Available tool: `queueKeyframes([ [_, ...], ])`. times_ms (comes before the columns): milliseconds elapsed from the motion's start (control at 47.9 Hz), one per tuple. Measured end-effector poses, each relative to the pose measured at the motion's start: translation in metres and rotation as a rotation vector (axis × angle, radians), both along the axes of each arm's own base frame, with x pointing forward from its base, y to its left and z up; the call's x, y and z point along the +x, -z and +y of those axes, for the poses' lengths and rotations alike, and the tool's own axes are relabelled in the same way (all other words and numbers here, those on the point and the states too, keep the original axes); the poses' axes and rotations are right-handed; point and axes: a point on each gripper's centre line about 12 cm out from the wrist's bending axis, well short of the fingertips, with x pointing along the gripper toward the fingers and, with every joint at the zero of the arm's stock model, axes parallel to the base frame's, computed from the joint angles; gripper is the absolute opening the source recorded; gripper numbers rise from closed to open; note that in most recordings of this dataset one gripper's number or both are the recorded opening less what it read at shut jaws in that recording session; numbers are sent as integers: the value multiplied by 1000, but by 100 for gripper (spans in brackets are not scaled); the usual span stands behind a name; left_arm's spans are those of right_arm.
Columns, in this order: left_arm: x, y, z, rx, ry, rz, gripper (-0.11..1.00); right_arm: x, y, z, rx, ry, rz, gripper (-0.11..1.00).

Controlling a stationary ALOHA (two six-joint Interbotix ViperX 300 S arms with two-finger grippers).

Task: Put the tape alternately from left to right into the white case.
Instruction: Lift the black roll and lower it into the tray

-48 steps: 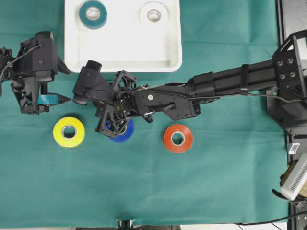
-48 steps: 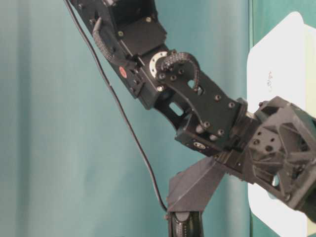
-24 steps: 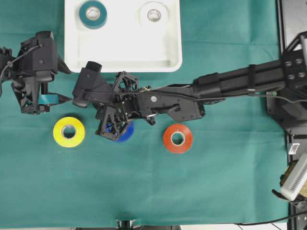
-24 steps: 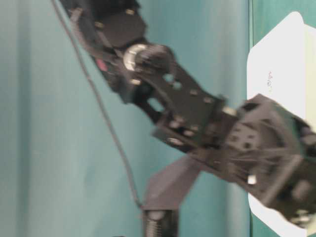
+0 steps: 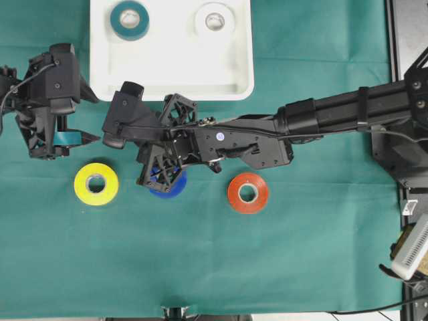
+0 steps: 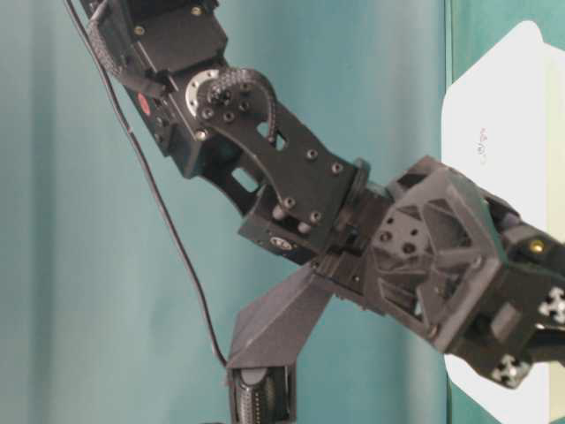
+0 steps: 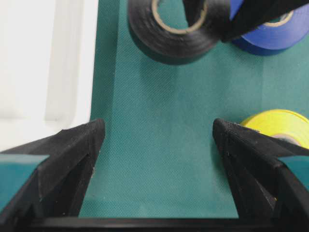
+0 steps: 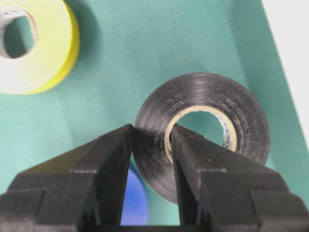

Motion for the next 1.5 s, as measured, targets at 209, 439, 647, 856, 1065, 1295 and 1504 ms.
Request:
queueKeyframes([
  [209,0,0,0,1,0,0,100,-5,-17,-21,-46,33,10,0],
  [439,0,0,0,-2,-2,0,100,-9,-30,-53,-88,76,-5,0],
  [647,0,0,0,-16,-17,0,100,-18,-21,-91,-94,150,22,0],
  [856,0,0,0,-19,-22,0,100,-25,-10,-110,-85,173,15,0],
  [1065,0,0,0,-19,-22,0,100,-28,-2,-110,-74,161,-3,0],
  [1295,0,0,0,-19,-22,0,100,-30,2,-115,-69,165,-10,0],
  [1504,0,0,0,-19,-20,0,100,-28,3,-114,-63,151,-40,0],
])
